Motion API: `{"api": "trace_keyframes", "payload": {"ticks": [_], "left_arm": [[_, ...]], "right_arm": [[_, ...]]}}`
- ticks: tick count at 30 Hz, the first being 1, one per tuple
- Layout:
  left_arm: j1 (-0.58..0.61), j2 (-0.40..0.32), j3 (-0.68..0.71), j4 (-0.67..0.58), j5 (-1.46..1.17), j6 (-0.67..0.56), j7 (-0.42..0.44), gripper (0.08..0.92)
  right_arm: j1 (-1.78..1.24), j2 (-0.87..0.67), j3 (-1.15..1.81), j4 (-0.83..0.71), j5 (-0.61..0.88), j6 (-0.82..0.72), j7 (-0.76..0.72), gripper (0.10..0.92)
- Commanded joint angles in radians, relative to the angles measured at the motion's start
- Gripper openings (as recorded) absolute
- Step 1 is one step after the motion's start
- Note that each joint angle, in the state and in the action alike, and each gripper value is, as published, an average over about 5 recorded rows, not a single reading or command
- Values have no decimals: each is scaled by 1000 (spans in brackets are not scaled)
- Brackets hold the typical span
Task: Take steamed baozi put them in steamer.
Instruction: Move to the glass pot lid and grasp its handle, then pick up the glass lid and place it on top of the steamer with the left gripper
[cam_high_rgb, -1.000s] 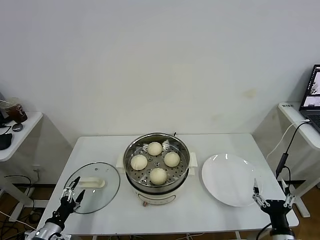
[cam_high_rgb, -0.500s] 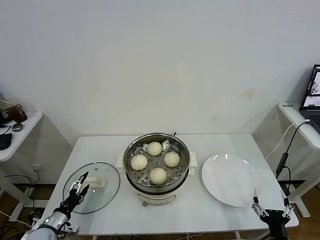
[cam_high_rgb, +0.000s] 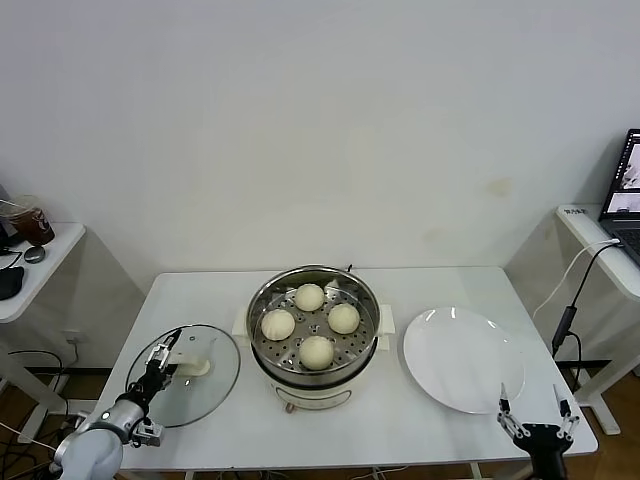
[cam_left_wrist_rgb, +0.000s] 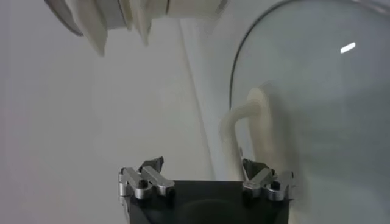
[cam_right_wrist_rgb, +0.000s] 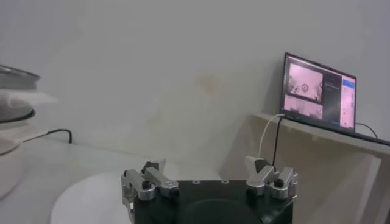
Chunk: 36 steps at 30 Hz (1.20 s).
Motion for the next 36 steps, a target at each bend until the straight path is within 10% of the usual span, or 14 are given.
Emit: {"api": "trace_keyframes", "payload": {"ticks": [1,14,25,36], "left_arm": [[-74,-9,27,104,12,0,-5,796],[-46,1,26,73,-111,5,-28,429],[195,71,-52,-262,-240,194,-125,178],[321,168,-235,-661,-439,479,157,175]], "right_arm": [[-3,3,-7,-1,-8,-4,-1,823],[-14,2,-25,-1,-9,-10,-9,823],[-14,0,-31,-3,-31,2,-16,823],[5,-12,-79,-42,-30,16,-30,823]]}}
